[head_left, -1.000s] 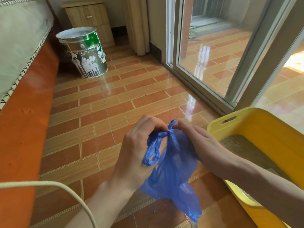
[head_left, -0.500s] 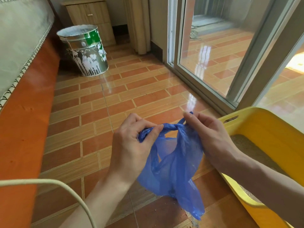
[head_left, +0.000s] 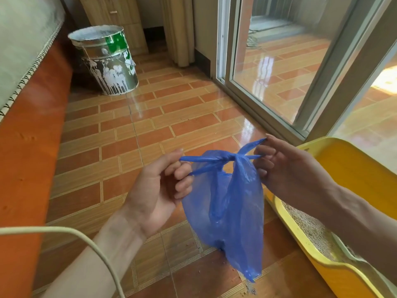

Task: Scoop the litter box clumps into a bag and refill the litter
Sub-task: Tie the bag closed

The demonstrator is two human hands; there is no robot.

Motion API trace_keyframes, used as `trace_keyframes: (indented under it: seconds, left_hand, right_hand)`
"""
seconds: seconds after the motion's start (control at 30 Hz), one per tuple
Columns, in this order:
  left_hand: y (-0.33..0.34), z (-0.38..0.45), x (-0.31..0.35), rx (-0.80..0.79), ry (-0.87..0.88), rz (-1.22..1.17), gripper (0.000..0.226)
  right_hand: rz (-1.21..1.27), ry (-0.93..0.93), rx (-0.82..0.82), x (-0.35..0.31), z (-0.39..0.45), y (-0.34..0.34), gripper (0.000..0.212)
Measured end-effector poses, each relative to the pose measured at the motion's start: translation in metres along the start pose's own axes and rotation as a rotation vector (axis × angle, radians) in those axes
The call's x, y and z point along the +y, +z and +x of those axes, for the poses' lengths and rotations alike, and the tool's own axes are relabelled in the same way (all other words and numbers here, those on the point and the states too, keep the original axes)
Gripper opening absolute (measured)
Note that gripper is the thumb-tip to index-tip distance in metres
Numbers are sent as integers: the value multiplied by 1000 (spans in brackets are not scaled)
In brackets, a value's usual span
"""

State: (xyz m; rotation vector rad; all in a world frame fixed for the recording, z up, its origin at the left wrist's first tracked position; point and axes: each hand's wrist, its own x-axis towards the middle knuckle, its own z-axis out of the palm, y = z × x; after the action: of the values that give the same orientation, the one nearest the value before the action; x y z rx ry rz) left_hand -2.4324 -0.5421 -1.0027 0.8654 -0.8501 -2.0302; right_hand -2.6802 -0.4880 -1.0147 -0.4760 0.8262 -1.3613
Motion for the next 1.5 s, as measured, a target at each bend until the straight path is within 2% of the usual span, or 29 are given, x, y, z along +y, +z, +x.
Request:
trace_keyframes:
  seconds: [0.17, 0.33, 0.43, 0.57, 0.8, 1.3, 1.5]
  left_hand:
    - [-7, -6, 8, -38, -40, 130, 48]
    - [-23, -12, 9, -93, -241, 248, 46]
    - [-34, -6, 2, -61, -322, 259, 46]
    - [-57, 6, -10, 48, -391, 248, 46]
    - [-78, 19, -33, 190, -438, 467, 44]
    - [-113, 25, -65, 314, -506, 546, 27]
    - [-113, 23, -71, 382, -505, 743, 16]
  right_hand:
    - [-36, 4, 61, -9, -15, -1, 19]
    - [-114, 47, 110, -9, -28, -15, 17]
    - [-141, 136, 141, -5, -28, -33, 17]
    - [-139, 201, 223, -2, -24, -63, 30]
    - [-121, 216, 330, 5, -24, -98, 21]
    - [-194, 236, 491, 27, -28, -141, 18]
    - [-212, 246, 526, 29, -33, -146, 20]
